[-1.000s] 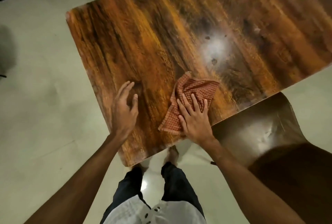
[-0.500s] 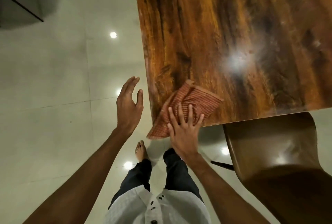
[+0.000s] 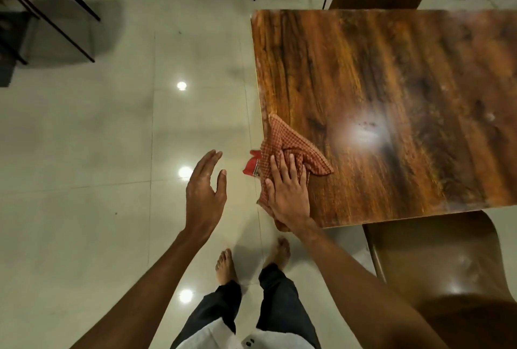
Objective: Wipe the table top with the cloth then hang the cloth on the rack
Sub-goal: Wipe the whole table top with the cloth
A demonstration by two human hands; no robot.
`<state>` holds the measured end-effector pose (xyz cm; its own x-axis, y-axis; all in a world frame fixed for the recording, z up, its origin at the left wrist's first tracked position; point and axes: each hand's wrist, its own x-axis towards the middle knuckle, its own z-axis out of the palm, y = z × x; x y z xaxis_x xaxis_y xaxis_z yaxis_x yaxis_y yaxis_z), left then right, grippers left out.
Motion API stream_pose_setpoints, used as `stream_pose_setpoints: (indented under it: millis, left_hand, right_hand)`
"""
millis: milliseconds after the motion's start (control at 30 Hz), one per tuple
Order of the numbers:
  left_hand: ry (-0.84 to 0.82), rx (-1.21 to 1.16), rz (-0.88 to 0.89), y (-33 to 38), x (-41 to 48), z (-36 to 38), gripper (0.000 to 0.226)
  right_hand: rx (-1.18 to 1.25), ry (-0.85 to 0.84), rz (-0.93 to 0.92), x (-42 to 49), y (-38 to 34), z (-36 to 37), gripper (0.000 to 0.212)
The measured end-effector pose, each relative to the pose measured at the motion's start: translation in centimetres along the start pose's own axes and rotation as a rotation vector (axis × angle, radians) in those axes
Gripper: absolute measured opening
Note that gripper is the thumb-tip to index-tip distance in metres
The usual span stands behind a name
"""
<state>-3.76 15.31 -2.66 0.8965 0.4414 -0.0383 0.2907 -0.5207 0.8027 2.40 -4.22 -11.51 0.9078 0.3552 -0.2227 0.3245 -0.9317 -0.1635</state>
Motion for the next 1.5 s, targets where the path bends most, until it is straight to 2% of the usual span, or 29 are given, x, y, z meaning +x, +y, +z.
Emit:
stream_pose_setpoints:
  millis: [167,533,1000,1367,1500]
  left_hand:
    - [0.005,-0.006,-0.006,0.6,3.0,0.4,0.040]
    - [-0.028,0.120,0.000,2.3,15.8,4.8,0.041]
    - [-0.113,0.159,0.041,6.1,32.0,10.4,0.044]
    - [-0.200,0.023,0.053,3.7,44.1,10.8,0.044]
    - [-0.247,-0.034,0.048,2.2,47.8,9.0,0.044]
  right_hand:
    - [0.031,0.008,-0.033,0.2,0.0,-0.3,0.063]
    - [0.014,0.024,-0.133,23.2,0.8,-4.5,0.061]
    - [0.029,0.055,-0.200,37.1,2.1,-7.5,0.060]
    - [0.039,0.100,-0.044,47.8,1.4,-9.7,0.059]
    - [0.129,0.157,0.054,51.1,1.7,-10.5,0.058]
